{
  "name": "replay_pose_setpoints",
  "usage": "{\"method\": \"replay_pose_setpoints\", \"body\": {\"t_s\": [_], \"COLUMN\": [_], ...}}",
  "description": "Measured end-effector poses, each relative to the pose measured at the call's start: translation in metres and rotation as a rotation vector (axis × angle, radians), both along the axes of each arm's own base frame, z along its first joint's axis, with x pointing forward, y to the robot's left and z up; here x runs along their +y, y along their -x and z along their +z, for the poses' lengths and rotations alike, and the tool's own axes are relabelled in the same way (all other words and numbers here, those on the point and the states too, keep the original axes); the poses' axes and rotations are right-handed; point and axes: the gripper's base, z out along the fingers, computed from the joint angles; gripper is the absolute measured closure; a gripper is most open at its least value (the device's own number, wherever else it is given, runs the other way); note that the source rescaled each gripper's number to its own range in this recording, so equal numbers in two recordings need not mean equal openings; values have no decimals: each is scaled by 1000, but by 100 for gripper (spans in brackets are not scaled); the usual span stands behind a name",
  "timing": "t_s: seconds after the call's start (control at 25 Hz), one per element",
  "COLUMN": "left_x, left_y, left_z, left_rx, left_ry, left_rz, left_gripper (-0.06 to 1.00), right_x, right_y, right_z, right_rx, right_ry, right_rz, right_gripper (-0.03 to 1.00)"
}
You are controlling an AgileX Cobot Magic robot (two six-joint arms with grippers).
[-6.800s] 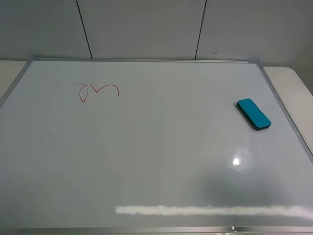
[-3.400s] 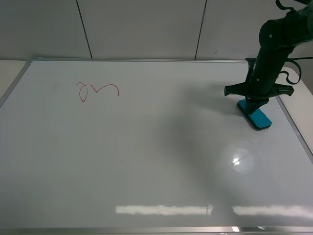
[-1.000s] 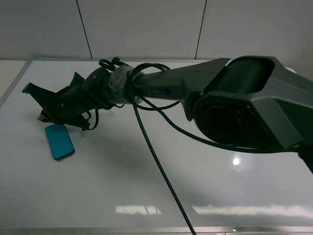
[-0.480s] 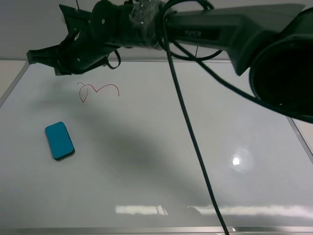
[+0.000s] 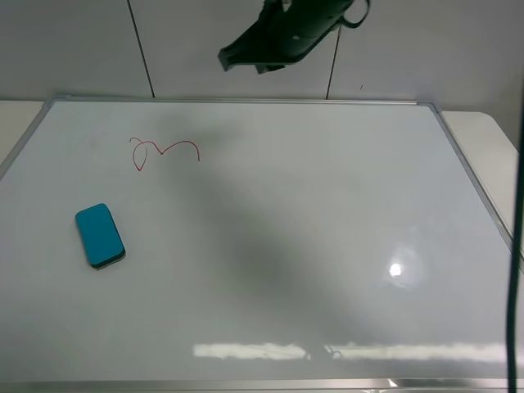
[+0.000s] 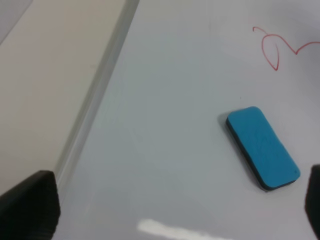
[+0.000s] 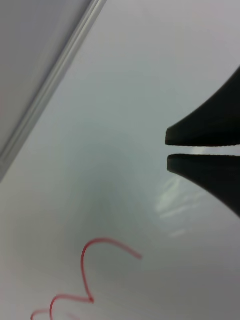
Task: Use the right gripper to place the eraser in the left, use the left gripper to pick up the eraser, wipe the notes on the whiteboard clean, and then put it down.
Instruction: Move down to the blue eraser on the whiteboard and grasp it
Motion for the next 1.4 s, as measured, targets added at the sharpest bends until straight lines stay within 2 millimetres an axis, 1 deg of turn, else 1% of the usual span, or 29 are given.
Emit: {"method": "replay_pose_setpoints", "body": {"t_s": [0.04,0.12,0.2,0.24,0.32,0.36,0.4,0.48,0.52,0.56,0.64,0.68,0.76,0.88,1.08,1.2,1.32,1.4], "left_x": [0,0,0,0,0,0,0,0,0,0,0,0,0,0,0,0,0,0], "left_y": [0,0,0,0,0,0,0,0,0,0,0,0,0,0,0,0,0,0], "left_z": [0,0,0,0,0,0,0,0,0,0,0,0,0,0,0,0,0,0], "left_rx": [0,0,0,0,0,0,0,0,0,0,0,0,0,0,0,0,0,0], "left_ry": [0,0,0,0,0,0,0,0,0,0,0,0,0,0,0,0,0,0], "left_rz": [0,0,0,0,0,0,0,0,0,0,0,0,0,0,0,0,0,0], "left_gripper": [-6,-6,-6,-6,-6,-6,-6,-6,-6,-6,-6,-6,-6,-6,-6,-6,-6,-6], "right_x": [-17,-53,-87,-103,-135,-152,-167,-195,-208,-219,-236,-242,-250,-254,-257,-259,-259,-258], "right_y": [4,12,24,30,45,54,63,84,94,106,132,144,173,217,289,322,348,360], "right_z": [7,9,18,18,27,30,30,37,37,38,44,46,54,61,56,50,45,40], "right_rx": [-14,-18,-43,-47,-80,-92,-99,-137,-144,-155,-193,-209,-274,-357,-462,-525,-574,-574], "right_ry": [2,14,10,11,9,10,19,36,43,44,39,36,17,-37,-137,-161,-207,-243], "right_rz": [-22,-79,-134,-166,-227,-264,-299,-360,-398,-436,-493,-518,-553,-581,-607,-606,-600,-592], "right_gripper": [97,97,95,93,84,75,63,34,19,10,2,0,-2,-3,-3,-3,-3,-3]}}
